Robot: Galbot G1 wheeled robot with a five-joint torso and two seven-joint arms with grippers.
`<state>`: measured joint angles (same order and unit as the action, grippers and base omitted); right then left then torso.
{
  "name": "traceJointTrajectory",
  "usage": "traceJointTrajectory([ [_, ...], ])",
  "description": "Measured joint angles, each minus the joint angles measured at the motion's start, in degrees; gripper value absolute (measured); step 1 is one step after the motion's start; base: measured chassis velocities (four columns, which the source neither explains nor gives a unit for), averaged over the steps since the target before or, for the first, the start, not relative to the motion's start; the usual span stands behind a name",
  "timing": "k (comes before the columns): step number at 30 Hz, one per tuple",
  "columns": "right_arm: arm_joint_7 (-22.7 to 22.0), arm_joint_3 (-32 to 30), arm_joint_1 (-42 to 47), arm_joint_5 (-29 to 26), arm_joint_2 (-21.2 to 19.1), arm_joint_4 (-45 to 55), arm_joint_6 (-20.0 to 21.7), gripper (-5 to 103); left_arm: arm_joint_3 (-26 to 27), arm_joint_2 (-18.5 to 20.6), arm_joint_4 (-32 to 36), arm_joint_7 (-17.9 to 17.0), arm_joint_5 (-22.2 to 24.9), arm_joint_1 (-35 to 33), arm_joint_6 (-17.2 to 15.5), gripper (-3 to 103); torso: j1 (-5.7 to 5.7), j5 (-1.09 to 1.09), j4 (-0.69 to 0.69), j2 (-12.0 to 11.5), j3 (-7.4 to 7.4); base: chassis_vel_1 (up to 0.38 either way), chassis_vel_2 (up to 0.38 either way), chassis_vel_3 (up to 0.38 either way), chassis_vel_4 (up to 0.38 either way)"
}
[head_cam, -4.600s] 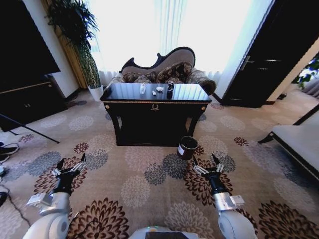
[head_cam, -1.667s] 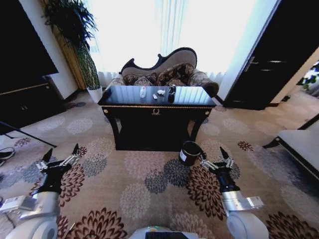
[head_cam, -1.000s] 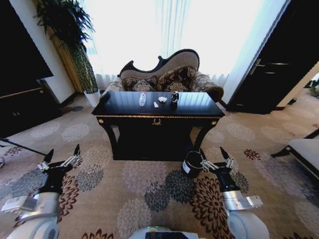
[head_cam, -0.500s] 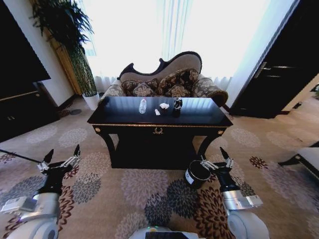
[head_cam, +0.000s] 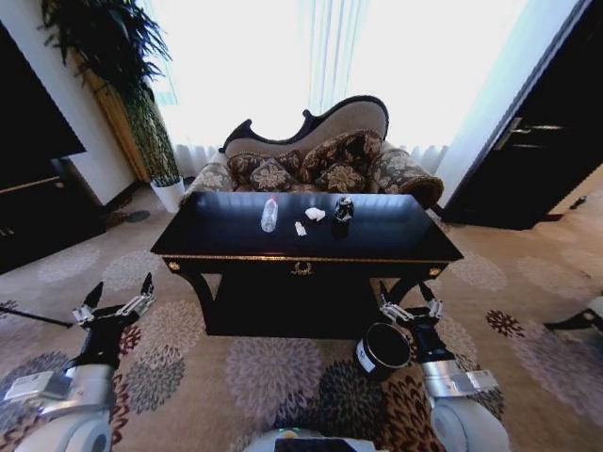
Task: Move to the front of the table and place the trash on the table into the trash bin.
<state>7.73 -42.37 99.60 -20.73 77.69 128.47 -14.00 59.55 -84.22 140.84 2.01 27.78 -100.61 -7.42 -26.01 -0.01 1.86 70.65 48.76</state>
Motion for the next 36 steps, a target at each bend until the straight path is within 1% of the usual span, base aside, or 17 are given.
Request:
traceJointTrajectory([
  [12,0.00,-0.01,-0.02,0.19,0.23,0.00,-0.07,100,-0.29,0.04,-0.72,0.04,-0.12,0.40,0.03,100,0.01,0.00,0.00,0.00,0.00,-0.158,0.158,0.158,-0.158],
  [20,0.17,0.36,0.08,0.05,0.44,0.06,-0.91,100,-0.56,0.01,-0.61,0.04,-0.12,0.45,0.03,100,0.00,-0.01,0.00,0.00,-0.01,-0.157,0.149,0.164,-0.168],
  [25,0.22,0.12,0.14,-0.03,0.51,0.33,-1.09,100,-0.51,0.00,-0.08,0.04,-0.09,0.31,0.03,100,-0.05,0.00,0.00,-0.02,0.01,-0.072,0.092,0.057,-0.067],
  [36,0.24,-1.59,0.68,-0.06,0.48,1.98,-1.09,100,-0.10,0.04,1.70,0.04,0.69,0.23,-0.47,100,0.05,0.00,0.00,0.02,-0.02,0.000,0.000,0.000,0.000],
])
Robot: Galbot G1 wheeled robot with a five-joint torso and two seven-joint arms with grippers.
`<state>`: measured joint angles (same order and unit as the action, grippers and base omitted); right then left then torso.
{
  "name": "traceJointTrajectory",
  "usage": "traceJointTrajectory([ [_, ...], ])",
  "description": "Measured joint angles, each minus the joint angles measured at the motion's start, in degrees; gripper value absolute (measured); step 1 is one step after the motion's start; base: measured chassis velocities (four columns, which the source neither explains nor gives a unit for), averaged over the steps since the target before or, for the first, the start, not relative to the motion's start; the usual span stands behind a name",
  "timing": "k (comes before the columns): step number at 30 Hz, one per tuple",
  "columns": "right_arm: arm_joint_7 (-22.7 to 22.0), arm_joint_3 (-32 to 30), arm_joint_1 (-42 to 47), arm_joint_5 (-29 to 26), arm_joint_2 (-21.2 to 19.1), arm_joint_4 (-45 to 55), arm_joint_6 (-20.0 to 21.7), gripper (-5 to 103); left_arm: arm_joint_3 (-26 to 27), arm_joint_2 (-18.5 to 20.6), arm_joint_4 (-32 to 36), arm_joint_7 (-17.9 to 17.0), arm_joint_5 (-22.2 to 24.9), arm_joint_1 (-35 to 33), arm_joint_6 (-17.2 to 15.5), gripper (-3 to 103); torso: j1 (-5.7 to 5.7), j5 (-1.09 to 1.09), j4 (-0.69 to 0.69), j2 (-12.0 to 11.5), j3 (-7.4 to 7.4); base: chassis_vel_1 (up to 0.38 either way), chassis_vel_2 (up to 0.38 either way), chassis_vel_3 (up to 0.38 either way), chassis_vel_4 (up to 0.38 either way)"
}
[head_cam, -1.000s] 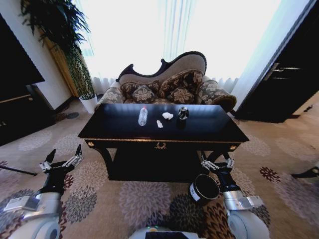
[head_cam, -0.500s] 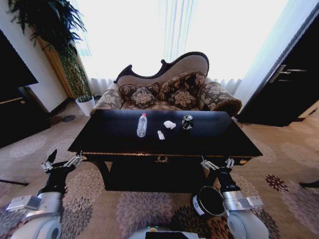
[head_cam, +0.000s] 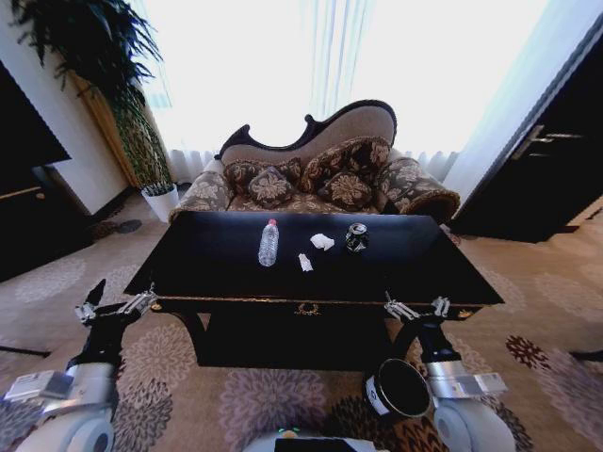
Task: Move to the front of the table and place the trash on the table into the trash bin.
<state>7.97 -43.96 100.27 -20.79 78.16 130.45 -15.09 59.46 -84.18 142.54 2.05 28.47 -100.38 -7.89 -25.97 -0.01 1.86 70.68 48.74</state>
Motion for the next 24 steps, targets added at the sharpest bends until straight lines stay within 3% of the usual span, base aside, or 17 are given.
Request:
traceJointTrajectory([
  [7,0.55,0.61,0.17,-0.03,0.02,0.50,-0.17,100,1.47,2.62,-0.01,-0.47,2.82,3.27,-2.72,100,-0.04,0.01,0.00,-0.02,0.01,0.000,0.000,0.000,0.000],
  [11,0.75,1.05,0.34,0.16,-0.01,0.47,-0.71,100,2.53,6.93,-2.48,-1.44,4.95,6.64,-4.33,100,-0.03,-0.02,0.00,-0.01,0.01,0.000,0.000,0.000,0.000],
  [13,0.86,1.10,0.35,0.26,0.06,0.38,-0.85,100,2.83,10.85,-4.28,-3.01,8.54,9.61,-6.40,100,-0.04,-0.02,0.01,-0.02,0.01,0.000,0.000,0.000,0.000],
  [16,0.87,1.24,0.38,0.50,0.19,0.35,-0.90,100,2.59,13.13,-5.16,-4.21,10.85,11.49,-7.84,100,-0.04,-0.01,0.01,-0.02,0.02,0.000,0.000,0.000,0.000],
  [24,0.89,2.52,1.47,3.38,1.57,0.87,-1.56,100,-1.89,22.61,-9.96,-8.57,18.59,18.44,-13.29,100,-0.04,-0.01,0.00,-0.02,0.02,0.000,0.000,0.000,0.000],
])
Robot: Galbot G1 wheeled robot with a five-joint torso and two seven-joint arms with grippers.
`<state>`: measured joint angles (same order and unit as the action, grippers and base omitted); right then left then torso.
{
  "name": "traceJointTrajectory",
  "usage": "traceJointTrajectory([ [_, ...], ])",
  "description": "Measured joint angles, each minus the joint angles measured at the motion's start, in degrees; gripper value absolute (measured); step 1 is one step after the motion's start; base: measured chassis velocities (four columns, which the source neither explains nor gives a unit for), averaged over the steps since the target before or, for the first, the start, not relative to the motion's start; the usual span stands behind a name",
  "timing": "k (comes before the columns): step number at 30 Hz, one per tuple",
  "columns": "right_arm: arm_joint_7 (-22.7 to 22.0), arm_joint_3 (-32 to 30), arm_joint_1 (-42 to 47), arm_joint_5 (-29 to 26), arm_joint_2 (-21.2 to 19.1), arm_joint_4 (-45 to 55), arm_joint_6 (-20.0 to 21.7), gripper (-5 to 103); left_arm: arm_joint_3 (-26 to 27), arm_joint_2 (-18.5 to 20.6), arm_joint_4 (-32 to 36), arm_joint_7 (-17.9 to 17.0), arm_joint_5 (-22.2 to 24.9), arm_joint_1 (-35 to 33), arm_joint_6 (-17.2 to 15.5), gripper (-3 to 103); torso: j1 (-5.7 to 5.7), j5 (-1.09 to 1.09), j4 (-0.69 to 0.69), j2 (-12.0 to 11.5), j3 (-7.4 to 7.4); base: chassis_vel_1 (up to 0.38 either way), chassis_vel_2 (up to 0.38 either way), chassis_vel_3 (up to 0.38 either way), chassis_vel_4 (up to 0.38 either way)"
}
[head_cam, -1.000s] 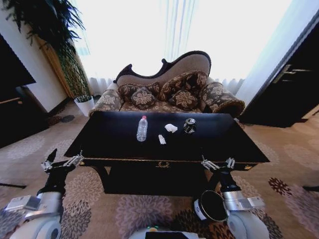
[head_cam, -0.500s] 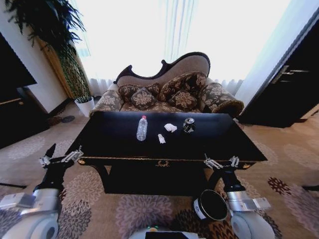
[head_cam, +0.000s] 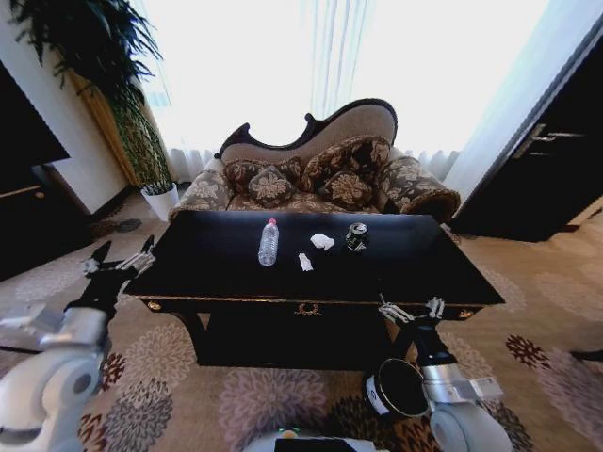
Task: Move to the front of the table and place the trash on the table into the trash bin.
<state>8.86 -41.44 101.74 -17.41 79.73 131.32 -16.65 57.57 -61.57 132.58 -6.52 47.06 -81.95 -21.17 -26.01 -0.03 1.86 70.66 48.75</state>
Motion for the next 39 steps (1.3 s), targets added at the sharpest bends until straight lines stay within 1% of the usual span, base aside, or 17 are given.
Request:
traceJointTrajectory([
  [3,0.03,-0.01,0.37,0.58,0.41,0.15,-0.36,100,-1.14,1.30,-1.43,-0.76,1.01,1.33,-0.70,100,0.00,0.00,0.00,0.00,0.00,0.000,0.000,0.000,0.000],
  [5,0.07,-0.05,0.96,1.51,1.20,0.51,-1.30,100,-2.88,3.00,-3.72,-2.26,2.97,4.20,-1.98,100,0.00,0.02,0.00,0.00,0.00,0.000,0.000,0.000,0.000],
  [8,0.08,0.22,1.27,2.54,2.13,0.83,-2.52,100,-5.47,4.73,-6.55,-3.57,3.79,8.89,-3.64,100,0.00,0.01,0.01,0.00,0.00,0.000,0.000,0.000,0.000],
  [9,0.08,0.22,1.27,2.54,2.13,0.83,-2.52,100,-5.47,4.73,-6.55,-3.57,3.79,8.89,-3.64,100,0.00,0.01,0.01,0.00,0.00,0.000,0.000,0.000,0.000],
  [12,0.07,1.78,1.17,3.90,3.54,1.19,-3.03,100,-9.94,6.51,-7.70,-6.05,6.17,14.37,-7.87,100,-0.01,0.01,0.01,-0.01,0.00,0.000,0.000,0.000,0.000],
  [13,0.07,1.78,1.17,3.90,3.54,1.19,-3.03,100,-9.94,6.51,-7.70,-6.05,6.17,14.37,-7.87,100,-0.01,0.01,0.01,-0.01,0.00,0.000,0.000,0.000,0.000],
  [16,0.12,2.68,0.97,5.20,4.80,1.26,-3.29,100,-13.71,6.91,-7.37,-7.42,6.74,17.20,-10.22,100,0.00,0.02,0.00,0.00,0.00,0.000,0.000,0.000,0.000],
  [18,0.48,3.19,0.91,6.36,5.90,1.39,-3.55,100,-17.65,7.11,-7.26,-8.82,7.63,19.88,-12.86,100,0.00,0.02,0.00,0.00,0.00,0.000,0.000,0.000,0.000],
  [19,0.48,3.19,0.91,6.36,5.90,1.39,-3.55,100,-17.65,7.11,-7.26,-8.82,7.63,19.88,-12.86,100,0.00,0.02,0.00,0.00,0.00,0.000,0.000,0.000,0.000],
  [22,0.76,3.60,0.86,7.41,6.87,1.44,-3.67,100,-22.69,7.59,-8.04,-9.10,7.35,23.42,-15.00,100,0.00,0.01,0.00,0.00,0.00,0.000,0.000,0.000,0.000],
  [23,0.76,3.60,0.86,7.41,6.87,1.44,-3.67,100,-22.69,7.59,-8.04,-9.10,7.35,23.42,-15.00,100,0.00,0.01,0.00,0.00,0.00,0.000,0.000,0.000,0.000],
  [27,1.02,4.14,1.21,8.64,8.21,1.82,-4.03,100,-28.61,8.38,-11.12,-8.06,5.34,28.86,-15.45,100,0.00,0.01,0.00,0.00,0.00,0.000,0.000,0.000,0.000],
  [28,1.23,4.34,1.46,9.14,8.71,2.16,-4.29,100,-31.06,8.51,-12.82,-7.86,4.97,31.69,-15.46,100,0.00,0.02,0.01,0.00,0.00,0.000,0.000,0.000,0.000],
  [29,1.23,4.34,1.46,9.14,8.71,2.16,-4.29,100,-31.06,8.51,-12.82,-7.86,4.97,31.69,-15.46,100,0.00,0.02,0.01,0.00,0.00,0.000,0.000,0.000,0.000],
  [31,1.37,4.52,1.73,9.55,9.25,2.61,-4.42,100,-33.96,8.39,-14.98,-7.81,4.82,35.18,-15.45,100,0.00,0.02,0.00,0.00,0.00,0.000,0.000,0.000,0.000],
  [34,1.58,4.66,2.04,10.04,9.96,3.23,-4.47,100,-38.06,7.12,-17.97,-7.94,4.63,39.71,-15.39,100,-0.01,0.02,0.01,-0.01,0.00,0.000,0.000,0.000,0.000],
  [39,1.73,4.67,2.18,10.24,10.28,3.43,-4.48,100,-40.84,5.39,-19.22,-8.32,4.39,41.85,-15.38,100,-0.01,0.02,0.01,-0.01,0.00,0.000,0.000,0.000,0.000],
])
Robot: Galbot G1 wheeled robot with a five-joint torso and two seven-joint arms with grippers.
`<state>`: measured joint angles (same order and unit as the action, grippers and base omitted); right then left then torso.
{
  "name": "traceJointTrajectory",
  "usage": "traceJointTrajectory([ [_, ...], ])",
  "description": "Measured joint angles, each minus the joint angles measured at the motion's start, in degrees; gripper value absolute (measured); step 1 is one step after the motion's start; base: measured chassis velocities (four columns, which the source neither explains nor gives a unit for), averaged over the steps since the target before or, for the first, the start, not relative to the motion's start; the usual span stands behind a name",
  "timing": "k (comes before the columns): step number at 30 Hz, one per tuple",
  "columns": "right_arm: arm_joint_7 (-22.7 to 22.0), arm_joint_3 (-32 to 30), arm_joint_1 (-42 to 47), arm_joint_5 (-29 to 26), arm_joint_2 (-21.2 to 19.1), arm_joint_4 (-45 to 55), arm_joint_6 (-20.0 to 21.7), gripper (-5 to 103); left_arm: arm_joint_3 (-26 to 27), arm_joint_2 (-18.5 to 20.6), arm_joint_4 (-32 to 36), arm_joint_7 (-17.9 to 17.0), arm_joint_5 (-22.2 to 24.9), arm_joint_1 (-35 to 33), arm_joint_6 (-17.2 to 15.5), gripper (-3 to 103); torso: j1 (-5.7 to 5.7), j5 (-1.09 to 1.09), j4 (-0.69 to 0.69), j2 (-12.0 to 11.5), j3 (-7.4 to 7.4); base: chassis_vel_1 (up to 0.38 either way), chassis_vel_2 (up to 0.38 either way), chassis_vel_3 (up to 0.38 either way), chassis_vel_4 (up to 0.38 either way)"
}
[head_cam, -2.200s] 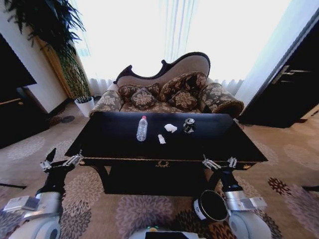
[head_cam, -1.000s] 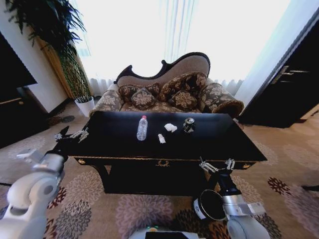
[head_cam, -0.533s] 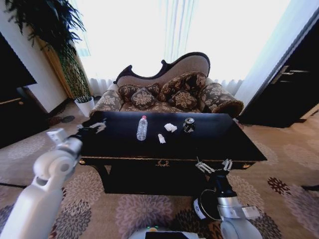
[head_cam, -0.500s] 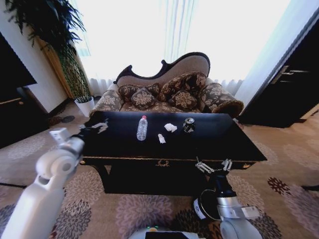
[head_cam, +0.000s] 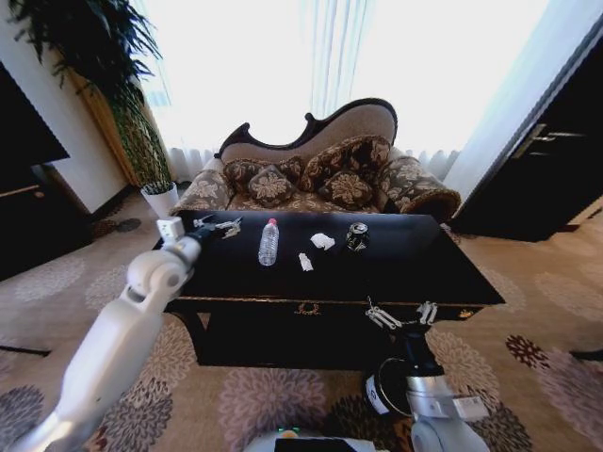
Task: Move to the front of the table and place the trash on the table into the trash bin.
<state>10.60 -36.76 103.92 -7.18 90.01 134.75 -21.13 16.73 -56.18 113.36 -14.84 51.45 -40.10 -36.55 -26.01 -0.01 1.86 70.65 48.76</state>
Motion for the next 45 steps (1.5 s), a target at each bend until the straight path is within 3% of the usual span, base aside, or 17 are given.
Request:
traceJointTrajectory([
  [13,0.89,0.40,-0.14,0.48,0.50,-0.23,0.03,100,-7.90,-8.11,-2.24,-5.48,-8.04,-2.73,-1.08,100,0.01,0.00,-0.01,0.00,-0.01,0.000,0.000,0.000,0.000],
  [23,0.92,-0.27,0.23,0.47,0.36,-0.61,-0.42,100,-9.65,-10.08,-4.10,-5.17,-9.39,-0.80,-0.87,100,0.01,0.01,0.00,0.00,-0.01,0.000,0.000,0.000,0.000],
  [40,1.07,-0.02,0.03,0.77,0.42,-0.85,-0.30,100,-10.07,-11.91,-4.90,-3.35,-10.70,-4.52,-0.53,103,0.01,0.00,-0.01,0.01,-0.01,0.000,0.000,0.000,0.000],
  [45,1.08,-0.12,0.18,0.77,0.19,-0.84,-0.30,100,-10.06,-12.19,-5.70,-3.16,-10.70,-5.23,-0.03,98,0.01,0.00,0.00,0.01,-0.01,0.000,0.000,0.000,0.000],
])
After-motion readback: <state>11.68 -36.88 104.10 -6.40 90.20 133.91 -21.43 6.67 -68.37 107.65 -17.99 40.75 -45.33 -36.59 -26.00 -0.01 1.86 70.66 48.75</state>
